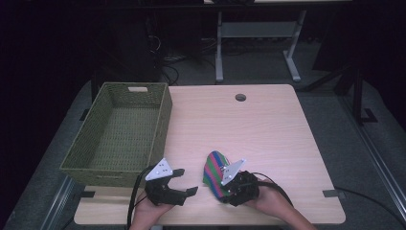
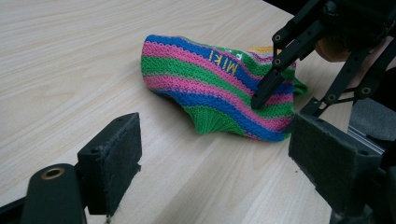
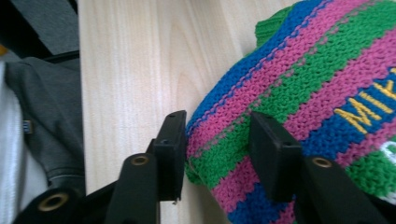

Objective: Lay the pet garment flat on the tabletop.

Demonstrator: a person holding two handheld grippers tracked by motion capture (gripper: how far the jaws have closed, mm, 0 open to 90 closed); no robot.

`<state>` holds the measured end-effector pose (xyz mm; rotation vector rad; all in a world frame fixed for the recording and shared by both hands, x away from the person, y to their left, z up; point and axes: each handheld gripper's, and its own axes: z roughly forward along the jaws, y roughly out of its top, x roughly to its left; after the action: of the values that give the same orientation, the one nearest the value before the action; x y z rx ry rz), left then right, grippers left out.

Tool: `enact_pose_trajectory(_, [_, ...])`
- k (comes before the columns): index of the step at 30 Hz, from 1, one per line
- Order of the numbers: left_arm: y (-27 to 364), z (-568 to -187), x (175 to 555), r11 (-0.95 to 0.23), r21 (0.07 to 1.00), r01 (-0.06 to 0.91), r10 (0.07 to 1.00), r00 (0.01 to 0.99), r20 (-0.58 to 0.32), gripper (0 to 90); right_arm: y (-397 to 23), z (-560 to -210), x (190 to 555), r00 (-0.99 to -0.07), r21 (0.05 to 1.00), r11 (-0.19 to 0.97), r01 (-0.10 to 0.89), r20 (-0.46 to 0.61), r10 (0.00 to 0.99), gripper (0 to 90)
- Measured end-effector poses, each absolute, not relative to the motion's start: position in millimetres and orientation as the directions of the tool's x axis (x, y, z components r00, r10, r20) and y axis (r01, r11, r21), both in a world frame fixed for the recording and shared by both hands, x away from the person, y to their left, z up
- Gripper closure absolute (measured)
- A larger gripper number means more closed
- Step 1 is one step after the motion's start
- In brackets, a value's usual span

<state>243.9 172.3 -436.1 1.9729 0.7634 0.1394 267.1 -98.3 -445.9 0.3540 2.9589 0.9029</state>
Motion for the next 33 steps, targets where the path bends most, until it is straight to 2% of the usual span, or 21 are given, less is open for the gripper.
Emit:
enact_pose_trajectory(7, [172, -436, 244, -0.325, 0.829, 0.455, 0.567, 0.796, -0.214, 16.9, -98, -447, 263, -0.973, 0.556, 0.814, 0.171, -0.036, 0.229, 69.8])
enact_pose_trajectory(16, [172, -436, 244, -0.326, 0.830, 0.453, 0.567, 0.796, -0.212, 16.9, -104, -449, 273, -0.967, 0.581, 0.781, 0.227, 0.039, 0.252, 79.9])
enact_pose_trajectory(19, [172, -436, 244, -0.328, 0.829, 0.454, 0.566, 0.797, -0.212, 16.9, -108, -449, 278, -0.960, 0.586, 0.765, 0.266, 0.089, 0.266, 81.2])
enact_pose_trajectory(28, [172, -436, 244, -0.329, 0.829, 0.452, 0.564, 0.798, -0.211, 16.9, -117, -437, 282, -0.952, 0.611, 0.732, 0.302, 0.159, 0.261, 81.6])
enact_pose_trajectory(33, [171, -437, 244, -0.331, 0.828, 0.452, 0.561, 0.800, -0.213, 17.0, -124, -426, 280, -0.953, 0.638, 0.710, 0.298, 0.158, 0.258, 81.6])
